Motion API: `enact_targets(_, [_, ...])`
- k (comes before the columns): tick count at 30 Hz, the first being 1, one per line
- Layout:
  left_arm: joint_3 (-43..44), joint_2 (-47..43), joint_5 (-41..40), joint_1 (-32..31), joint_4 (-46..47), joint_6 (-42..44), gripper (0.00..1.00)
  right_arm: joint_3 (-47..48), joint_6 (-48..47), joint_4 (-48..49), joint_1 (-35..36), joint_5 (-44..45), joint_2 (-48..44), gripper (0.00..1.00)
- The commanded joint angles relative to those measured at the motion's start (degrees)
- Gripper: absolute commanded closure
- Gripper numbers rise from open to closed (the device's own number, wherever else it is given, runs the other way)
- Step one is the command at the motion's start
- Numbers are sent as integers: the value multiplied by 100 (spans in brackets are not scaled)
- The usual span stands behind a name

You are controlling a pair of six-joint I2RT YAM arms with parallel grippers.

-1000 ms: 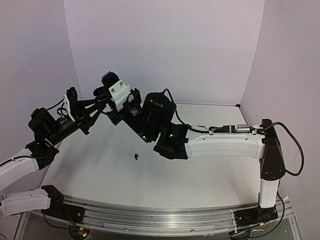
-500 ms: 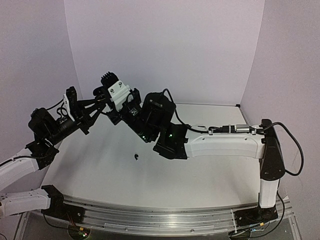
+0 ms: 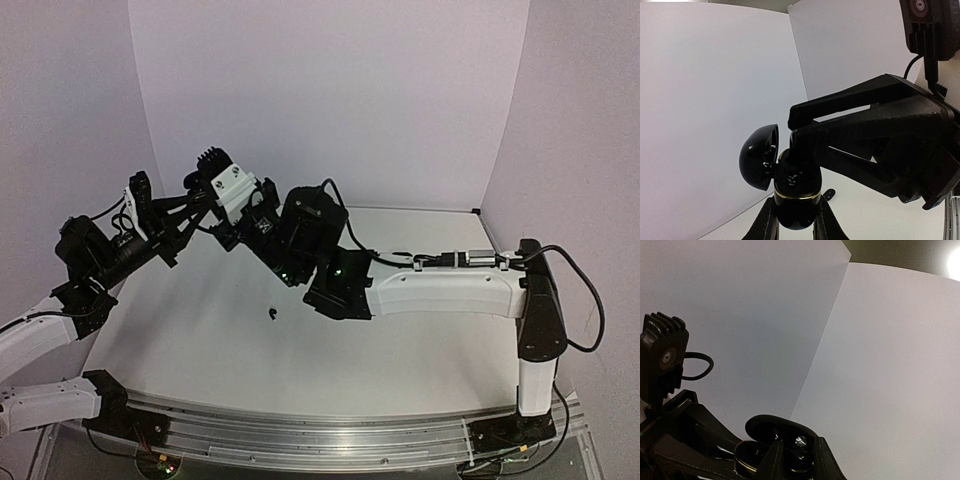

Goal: Insert the wireless bluetooth earbuds into the charging case
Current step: Insert the right earbud into the right side groove of the charging case, then pick up the left earbud from the center of the board.

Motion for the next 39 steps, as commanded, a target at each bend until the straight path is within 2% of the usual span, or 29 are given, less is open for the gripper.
enact_targets(1, [170,-72,142,-24,492,-75,100,201,-49,-74,51,77,138,83])
enact_targets(9, [154,-89,162,-24,522,-92,100,188,-24,-97,48,210,171,78])
enact_targets(18, [152,-100,231,-24,509,-109,100,359,-52,-90,53,314,285,78])
enact_targets(25, [186,-46,-158,-24,182,-179,100,549,121,-118,97,-9,79,65])
enact_targets(29, [187,-54,-310,-24,-6,-194,100,750,642,-236,115,-495,-211,56])
enact_targets(33, [201,-23,-526,-24,-92,-252,100,931,1387,-477,115,-484,-528,51])
enact_targets(37, [239,-23,-907,-20,-298,-309,100,1140,2196,-1012,97,164,-764,47])
enact_targets(39, [244,-41,-1120,-15,-414,-356,100,1413,2605,-1734,11,995,-759,46])
